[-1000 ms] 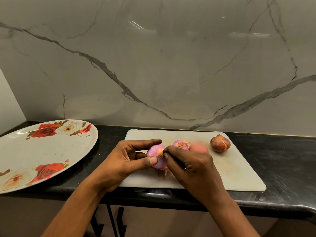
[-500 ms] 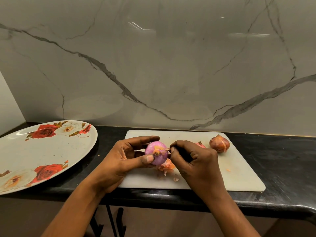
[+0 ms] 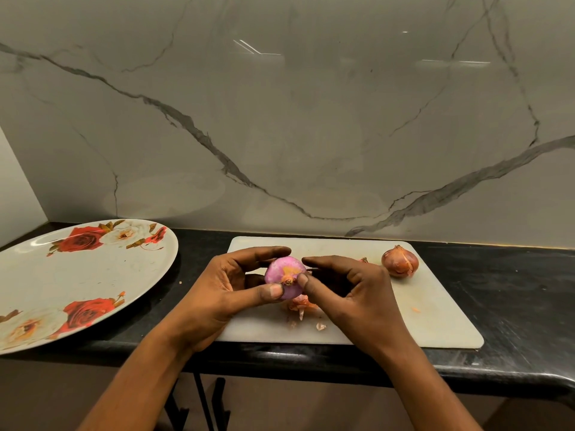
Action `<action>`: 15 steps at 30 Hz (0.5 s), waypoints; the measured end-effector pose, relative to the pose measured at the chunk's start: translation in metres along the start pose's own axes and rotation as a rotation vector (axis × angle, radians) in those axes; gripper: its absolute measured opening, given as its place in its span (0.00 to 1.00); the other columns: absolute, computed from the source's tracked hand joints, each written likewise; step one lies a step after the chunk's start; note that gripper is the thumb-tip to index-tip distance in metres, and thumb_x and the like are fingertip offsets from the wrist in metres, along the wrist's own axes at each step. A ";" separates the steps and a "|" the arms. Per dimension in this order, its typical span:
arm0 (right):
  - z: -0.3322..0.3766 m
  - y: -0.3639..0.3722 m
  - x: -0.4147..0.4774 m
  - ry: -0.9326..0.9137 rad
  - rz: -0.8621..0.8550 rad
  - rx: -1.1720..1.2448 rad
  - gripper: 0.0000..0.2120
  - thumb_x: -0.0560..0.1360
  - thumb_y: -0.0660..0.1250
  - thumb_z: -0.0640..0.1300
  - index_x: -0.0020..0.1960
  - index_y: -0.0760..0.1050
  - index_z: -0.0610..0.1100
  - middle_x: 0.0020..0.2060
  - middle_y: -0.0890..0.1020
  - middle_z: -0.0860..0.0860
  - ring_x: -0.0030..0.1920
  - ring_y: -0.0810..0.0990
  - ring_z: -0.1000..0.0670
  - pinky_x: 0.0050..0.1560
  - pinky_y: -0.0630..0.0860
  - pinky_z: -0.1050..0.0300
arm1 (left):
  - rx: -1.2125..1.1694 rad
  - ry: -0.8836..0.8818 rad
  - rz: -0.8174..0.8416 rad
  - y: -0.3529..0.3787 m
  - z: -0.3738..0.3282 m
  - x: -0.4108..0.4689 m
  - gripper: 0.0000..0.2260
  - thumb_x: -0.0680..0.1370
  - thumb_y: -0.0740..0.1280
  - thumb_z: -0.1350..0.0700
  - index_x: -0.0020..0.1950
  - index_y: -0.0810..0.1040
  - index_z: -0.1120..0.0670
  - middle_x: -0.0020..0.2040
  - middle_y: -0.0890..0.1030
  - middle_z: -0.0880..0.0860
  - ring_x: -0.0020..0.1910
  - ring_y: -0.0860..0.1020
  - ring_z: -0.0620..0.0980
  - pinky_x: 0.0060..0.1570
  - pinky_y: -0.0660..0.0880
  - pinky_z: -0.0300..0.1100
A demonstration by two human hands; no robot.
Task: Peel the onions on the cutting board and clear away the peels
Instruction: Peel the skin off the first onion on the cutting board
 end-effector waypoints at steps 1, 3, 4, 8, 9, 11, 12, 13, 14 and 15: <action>-0.001 0.001 0.001 0.011 0.013 0.008 0.13 0.76 0.78 0.42 0.60 0.86 0.50 0.50 0.89 0.58 0.51 0.88 0.60 0.53 0.84 0.62 | 0.006 0.000 0.004 0.000 0.000 0.000 0.26 0.75 0.74 0.68 0.73 0.78 0.57 0.66 0.83 0.57 0.64 0.83 0.61 0.64 0.80 0.53; -0.004 0.003 0.001 0.025 0.027 0.023 0.13 0.76 0.78 0.42 0.59 0.87 0.50 0.49 0.89 0.58 0.51 0.88 0.58 0.53 0.84 0.60 | 0.007 0.004 0.008 0.000 0.000 -0.001 0.26 0.74 0.74 0.68 0.73 0.78 0.57 0.66 0.83 0.57 0.64 0.83 0.61 0.64 0.80 0.53; -0.004 0.003 0.001 0.031 0.030 0.036 0.13 0.76 0.79 0.41 0.59 0.87 0.51 0.49 0.89 0.58 0.51 0.88 0.58 0.54 0.85 0.59 | 0.007 0.006 0.009 0.000 0.000 -0.001 0.26 0.74 0.74 0.68 0.72 0.78 0.57 0.66 0.83 0.57 0.64 0.83 0.62 0.64 0.80 0.53; -0.002 0.002 0.001 0.030 0.038 0.063 0.17 0.77 0.77 0.36 0.58 0.86 0.55 0.49 0.89 0.60 0.51 0.88 0.57 0.54 0.84 0.61 | -0.013 0.012 -0.001 0.000 0.000 -0.001 0.26 0.73 0.74 0.69 0.72 0.79 0.57 0.65 0.84 0.57 0.63 0.84 0.61 0.62 0.81 0.49; 0.000 0.001 0.002 0.024 0.036 0.061 0.19 0.76 0.76 0.35 0.58 0.85 0.57 0.49 0.89 0.61 0.51 0.88 0.58 0.54 0.83 0.62 | -0.015 0.015 -0.004 0.000 -0.001 -0.001 0.26 0.73 0.74 0.69 0.71 0.79 0.58 0.65 0.84 0.56 0.63 0.84 0.61 0.62 0.82 0.48; 0.002 0.001 0.002 0.023 0.032 0.061 0.20 0.76 0.76 0.35 0.57 0.85 0.58 0.50 0.89 0.62 0.51 0.88 0.58 0.54 0.83 0.63 | -0.008 0.018 -0.005 -0.001 -0.001 -0.001 0.26 0.73 0.74 0.69 0.71 0.79 0.57 0.65 0.84 0.56 0.63 0.84 0.60 0.62 0.82 0.48; 0.001 0.001 0.002 0.030 0.030 0.067 0.18 0.77 0.77 0.36 0.58 0.85 0.58 0.49 0.89 0.61 0.51 0.88 0.58 0.54 0.83 0.62 | -0.005 0.018 -0.009 -0.001 -0.001 -0.001 0.26 0.73 0.74 0.68 0.71 0.79 0.57 0.65 0.84 0.56 0.63 0.84 0.60 0.62 0.82 0.48; 0.000 0.001 0.001 0.036 0.028 0.071 0.16 0.77 0.77 0.37 0.58 0.85 0.56 0.49 0.89 0.61 0.51 0.88 0.57 0.53 0.84 0.60 | -0.001 0.018 -0.013 -0.001 -0.001 -0.001 0.26 0.73 0.74 0.68 0.71 0.79 0.57 0.65 0.84 0.56 0.62 0.84 0.60 0.62 0.82 0.49; -0.001 0.001 0.001 0.041 0.029 0.072 0.14 0.77 0.77 0.39 0.58 0.86 0.54 0.49 0.89 0.60 0.51 0.88 0.57 0.53 0.85 0.59 | 0.006 0.018 -0.012 -0.001 -0.001 -0.001 0.26 0.73 0.75 0.68 0.71 0.79 0.57 0.65 0.84 0.56 0.62 0.84 0.60 0.62 0.82 0.49; -0.001 0.001 0.001 0.045 0.030 0.068 0.12 0.76 0.78 0.41 0.58 0.87 0.52 0.49 0.89 0.59 0.51 0.89 0.56 0.53 0.85 0.58 | 0.012 0.016 -0.009 -0.001 0.000 -0.001 0.26 0.73 0.75 0.68 0.71 0.80 0.57 0.65 0.84 0.56 0.63 0.84 0.61 0.63 0.81 0.51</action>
Point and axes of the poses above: each hand's wrist, its own x-axis towards the middle knuckle, its own y-axis out of the palm, z = x × y, the point moved 8 cm from there along x, towards the middle knuckle
